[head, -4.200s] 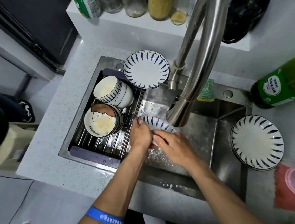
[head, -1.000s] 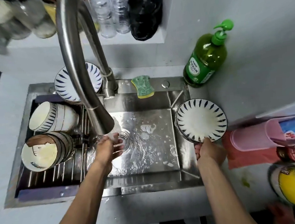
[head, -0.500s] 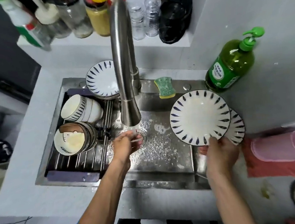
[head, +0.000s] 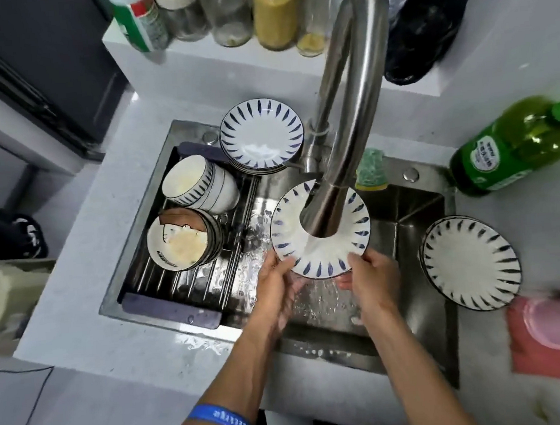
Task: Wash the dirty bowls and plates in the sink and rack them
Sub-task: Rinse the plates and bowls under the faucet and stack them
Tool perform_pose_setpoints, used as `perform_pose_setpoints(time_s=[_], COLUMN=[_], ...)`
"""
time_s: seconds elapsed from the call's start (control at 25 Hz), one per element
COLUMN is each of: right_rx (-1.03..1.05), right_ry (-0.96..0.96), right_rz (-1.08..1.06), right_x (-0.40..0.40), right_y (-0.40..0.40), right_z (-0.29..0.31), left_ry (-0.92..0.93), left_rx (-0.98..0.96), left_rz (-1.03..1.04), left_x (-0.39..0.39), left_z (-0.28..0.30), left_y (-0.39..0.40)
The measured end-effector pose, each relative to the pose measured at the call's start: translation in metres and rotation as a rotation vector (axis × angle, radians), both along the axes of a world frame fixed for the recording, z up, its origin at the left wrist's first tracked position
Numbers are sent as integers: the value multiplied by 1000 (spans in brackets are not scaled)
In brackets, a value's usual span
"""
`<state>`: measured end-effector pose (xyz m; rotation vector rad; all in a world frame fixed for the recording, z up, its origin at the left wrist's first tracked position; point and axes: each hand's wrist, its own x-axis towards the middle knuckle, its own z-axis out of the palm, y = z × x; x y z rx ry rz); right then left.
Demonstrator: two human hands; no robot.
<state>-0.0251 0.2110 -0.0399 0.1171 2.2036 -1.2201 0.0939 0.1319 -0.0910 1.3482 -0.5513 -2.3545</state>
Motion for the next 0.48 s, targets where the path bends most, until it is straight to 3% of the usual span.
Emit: perform_pose_setpoints(time_s=[0.08, 0.24, 0.32, 0.48], right_rx=[6, 31, 76, 105], right_ry=[-85, -441, -431, -258], right_rz=[-8, 48, 81, 5], right_x=[-6, 2, 2, -17], right_y=[0, -9, -7, 17], right_z=[3, -10, -11, -15], left_ry=[23, -221, -279, -132], left_rx=[39, -28, -19, 129], left_rz=[51, 141, 149, 72], left_x=[3, 20, 17, -1], left_z=[5, 17, 17, 8], left_y=[5, -11, -5, 27])
